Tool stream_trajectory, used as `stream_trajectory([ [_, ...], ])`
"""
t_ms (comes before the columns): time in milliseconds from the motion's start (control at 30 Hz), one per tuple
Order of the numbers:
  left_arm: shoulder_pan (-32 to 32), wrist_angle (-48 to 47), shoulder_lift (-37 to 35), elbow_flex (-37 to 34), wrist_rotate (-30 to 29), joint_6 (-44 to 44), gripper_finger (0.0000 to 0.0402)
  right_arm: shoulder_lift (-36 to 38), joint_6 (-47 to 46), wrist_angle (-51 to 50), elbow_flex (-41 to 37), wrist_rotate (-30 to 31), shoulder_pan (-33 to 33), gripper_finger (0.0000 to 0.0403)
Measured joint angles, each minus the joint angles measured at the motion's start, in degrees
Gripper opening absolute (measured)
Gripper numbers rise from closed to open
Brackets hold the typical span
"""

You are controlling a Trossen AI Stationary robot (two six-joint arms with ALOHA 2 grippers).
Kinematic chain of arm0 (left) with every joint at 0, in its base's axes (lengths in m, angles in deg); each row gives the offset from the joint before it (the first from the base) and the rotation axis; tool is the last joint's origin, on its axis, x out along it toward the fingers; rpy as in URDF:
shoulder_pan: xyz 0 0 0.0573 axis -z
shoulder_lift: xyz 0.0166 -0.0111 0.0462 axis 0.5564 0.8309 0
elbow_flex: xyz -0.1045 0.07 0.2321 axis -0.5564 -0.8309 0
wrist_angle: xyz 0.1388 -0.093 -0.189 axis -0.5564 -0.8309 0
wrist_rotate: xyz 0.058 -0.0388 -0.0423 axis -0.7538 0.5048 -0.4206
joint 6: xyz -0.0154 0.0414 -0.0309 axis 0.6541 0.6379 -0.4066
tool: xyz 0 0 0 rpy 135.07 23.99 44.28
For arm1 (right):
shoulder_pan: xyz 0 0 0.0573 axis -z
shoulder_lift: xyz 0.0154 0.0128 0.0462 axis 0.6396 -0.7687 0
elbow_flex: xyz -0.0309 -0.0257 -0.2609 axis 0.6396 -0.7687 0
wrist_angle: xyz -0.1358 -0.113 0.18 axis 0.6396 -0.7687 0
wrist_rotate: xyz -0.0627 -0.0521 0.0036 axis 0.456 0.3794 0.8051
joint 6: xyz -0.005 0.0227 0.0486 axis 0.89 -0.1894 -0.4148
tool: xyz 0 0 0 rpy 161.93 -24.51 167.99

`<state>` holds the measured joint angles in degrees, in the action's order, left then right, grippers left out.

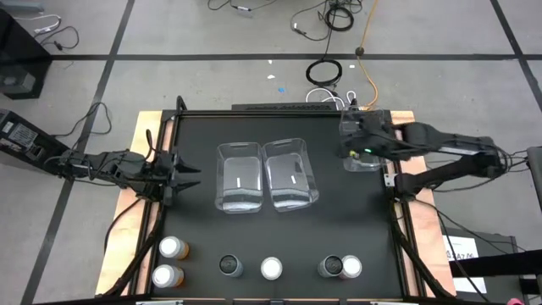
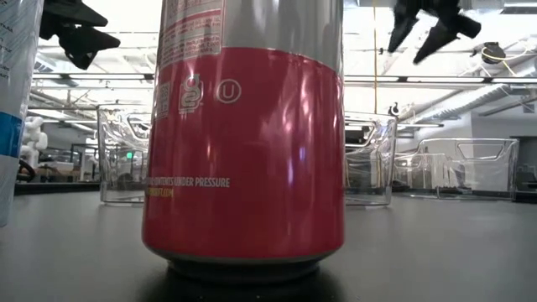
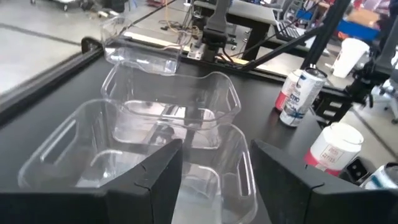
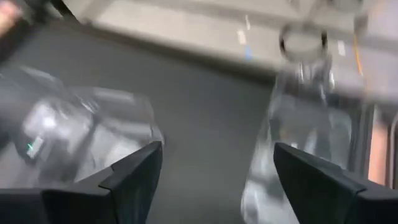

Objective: Sort soda cans
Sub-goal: Move the right transparent bin to the center of the table

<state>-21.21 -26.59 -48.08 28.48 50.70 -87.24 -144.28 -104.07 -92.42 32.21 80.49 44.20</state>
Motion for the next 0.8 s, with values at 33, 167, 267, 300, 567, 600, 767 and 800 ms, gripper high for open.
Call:
stream_trajectory([
  [33,0.0,0.0,0.0,0.0,0.0,1.4,0.0198,-1.5,-0.8,-0.3,0.2,-2.9,1.7,0.0295],
  [167,0.0,0.0,0.0,0.0,0.0,7.2,0.0198,-7.3,-0.2,-1.4,0.2,-13.2,9.5,0.0282],
  [267,0.0,0.0,0.0,0.0,0.0,7.8,0.0198,-11.2,1.7,-2.5,0.1,-15.8,14.5,0.0276],
  [300,0.0,0.0,0.0,0.0,0.0,7.8,0.0198,-12.3,2.7,-2.3,0.1,-16.4,15.9,0.0274],
  [567,0.0,0.0,0.0,0.0,0.0,7.8,0.0198,-21.8,10.3,-1.4,0.1,-20.3,25.1,0.0272],
  [600,0.0,0.0,0.0,0.0,0.0,7.8,0.0198,-23.2,11.1,-1.4,0.1,-20.5,26.0,0.0272],
  [767,0.0,0.0,0.0,0.0,0.0,7.6,0.0198,-27.5,14.0,4.3,-3.0,-26.7,30.0,0.0264],
  [800,0.0,0.0,0.0,0.0,0.0,7.6,0.0198,-27.7,13.9,6.1,-4.6,-27.4,30.6,0.026],
])
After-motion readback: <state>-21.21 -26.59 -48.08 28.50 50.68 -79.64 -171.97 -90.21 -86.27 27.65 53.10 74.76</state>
